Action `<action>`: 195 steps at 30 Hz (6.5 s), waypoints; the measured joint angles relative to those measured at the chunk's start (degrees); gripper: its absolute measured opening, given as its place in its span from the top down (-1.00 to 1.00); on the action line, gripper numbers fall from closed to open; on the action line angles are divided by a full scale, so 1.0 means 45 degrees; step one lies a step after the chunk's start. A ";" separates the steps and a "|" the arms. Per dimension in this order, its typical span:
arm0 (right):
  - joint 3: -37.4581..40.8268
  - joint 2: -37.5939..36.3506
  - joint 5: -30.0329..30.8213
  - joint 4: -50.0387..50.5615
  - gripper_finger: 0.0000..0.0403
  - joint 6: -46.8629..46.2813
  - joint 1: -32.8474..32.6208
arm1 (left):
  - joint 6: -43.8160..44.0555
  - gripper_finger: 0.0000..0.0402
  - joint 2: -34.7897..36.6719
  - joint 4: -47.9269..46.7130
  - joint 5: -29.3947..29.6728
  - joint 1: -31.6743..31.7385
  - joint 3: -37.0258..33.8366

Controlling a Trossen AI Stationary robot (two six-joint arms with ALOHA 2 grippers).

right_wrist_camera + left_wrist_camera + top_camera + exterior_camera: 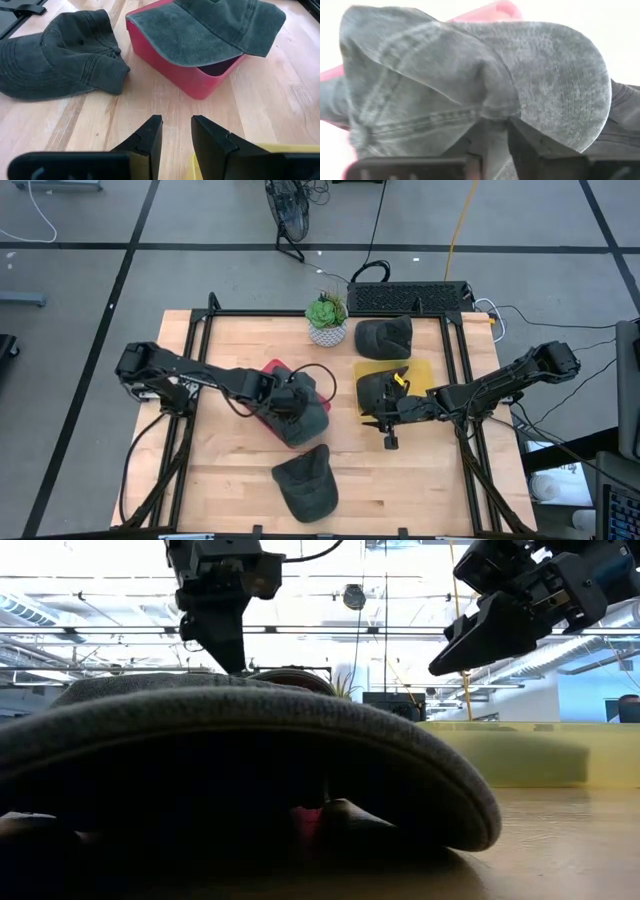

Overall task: Pick & Place hat
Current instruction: Put the dark gray cap into the red bin

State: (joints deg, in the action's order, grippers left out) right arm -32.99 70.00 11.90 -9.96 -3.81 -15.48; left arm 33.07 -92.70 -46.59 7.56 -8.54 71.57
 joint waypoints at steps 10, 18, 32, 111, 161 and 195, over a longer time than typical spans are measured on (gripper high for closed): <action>0.0000 0.0000 0.0002 0.0210 0.55 -0.0005 0.0001 | -0.0582 0.79 0.0124 0.0015 -0.0361 -0.0014 0.0000; 0.0000 0.0000 0.0005 0.0268 0.55 -0.0005 0.0000 | -0.1438 0.12 0.0124 0.0027 -0.0647 0.0243 0.0000; 0.0303 -0.0005 0.0005 0.0065 0.55 -0.0131 0.0000 | -0.0659 -0.03 -0.0007 0.0205 -0.0800 0.1069 -0.0379; 0.1409 -0.0010 0.0010 -0.2015 0.55 0.0247 0.0004 | 0.1932 0.52 0.0804 0.0554 -0.0338 0.0418 -0.0460; 0.2147 0.0000 0.0724 -0.5454 0.55 0.0675 0.0034 | -0.2771 0.46 0.1015 0.1724 0.1285 0.4990 -0.2953; -0.4921 0.6259 -0.3055 -0.6216 0.96 0.3007 0.4545 | -0.3878 0.46 0.5749 -0.2777 0.0612 -0.1791 -0.1884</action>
State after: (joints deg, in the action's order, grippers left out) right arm -55.14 98.16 -1.85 -37.93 9.72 4.97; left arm 15.62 -66.83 -59.08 10.31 -16.60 63.09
